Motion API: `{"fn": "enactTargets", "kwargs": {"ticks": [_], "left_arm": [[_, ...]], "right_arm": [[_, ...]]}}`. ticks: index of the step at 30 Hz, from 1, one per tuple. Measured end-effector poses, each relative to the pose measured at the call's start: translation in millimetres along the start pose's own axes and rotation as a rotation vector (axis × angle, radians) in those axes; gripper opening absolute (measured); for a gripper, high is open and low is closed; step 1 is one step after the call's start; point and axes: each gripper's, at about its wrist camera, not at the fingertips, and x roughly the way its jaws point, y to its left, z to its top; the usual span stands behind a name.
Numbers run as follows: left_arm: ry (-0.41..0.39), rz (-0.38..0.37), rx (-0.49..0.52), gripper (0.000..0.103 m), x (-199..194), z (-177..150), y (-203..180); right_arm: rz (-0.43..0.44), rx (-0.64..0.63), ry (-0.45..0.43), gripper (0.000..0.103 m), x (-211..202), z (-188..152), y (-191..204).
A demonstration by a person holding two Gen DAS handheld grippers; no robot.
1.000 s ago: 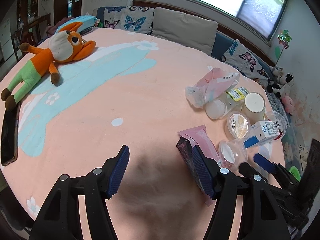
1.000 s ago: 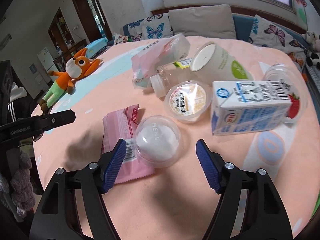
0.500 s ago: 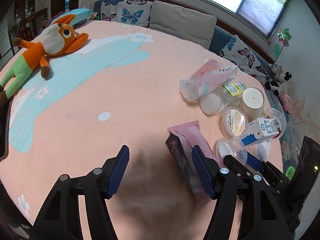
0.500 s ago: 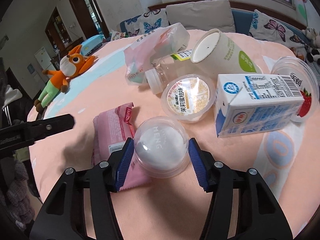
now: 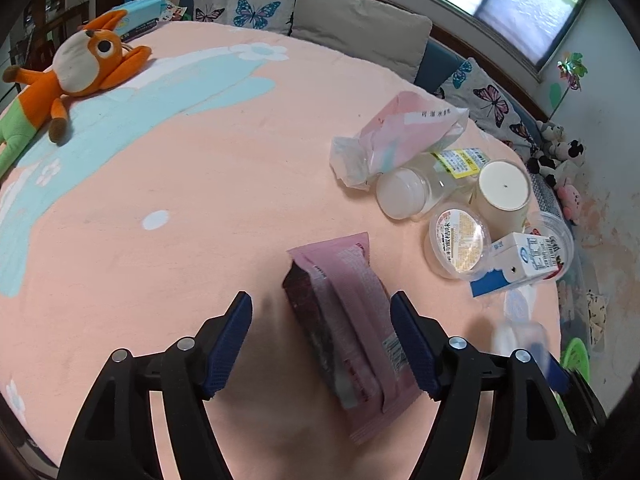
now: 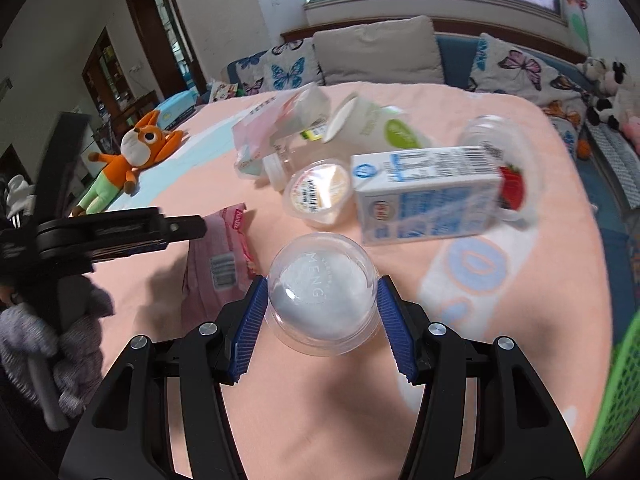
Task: Collect trash
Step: 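Grasp the clear plastic cup with the right tool while the left tool grasps the pink wrapper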
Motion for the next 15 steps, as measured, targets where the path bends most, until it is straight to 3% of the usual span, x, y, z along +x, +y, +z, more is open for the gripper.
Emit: {"fn": "enactTargets", "kwargs": {"ticks": [9, 15], "left_arm": [[0.027, 0.022, -0.018, 0.069, 24.5, 3.8, -10.4], [0.028, 0.020, -0.012, 0.057, 30.3, 5.5, -16.3]], "right_arm": [[-0.065, 0.028, -0.049, 0.057, -42.7, -13.5, -22.6], [-0.111, 0.055, -0.063, 0.057, -63.2, -25.8, -38.9]]}}
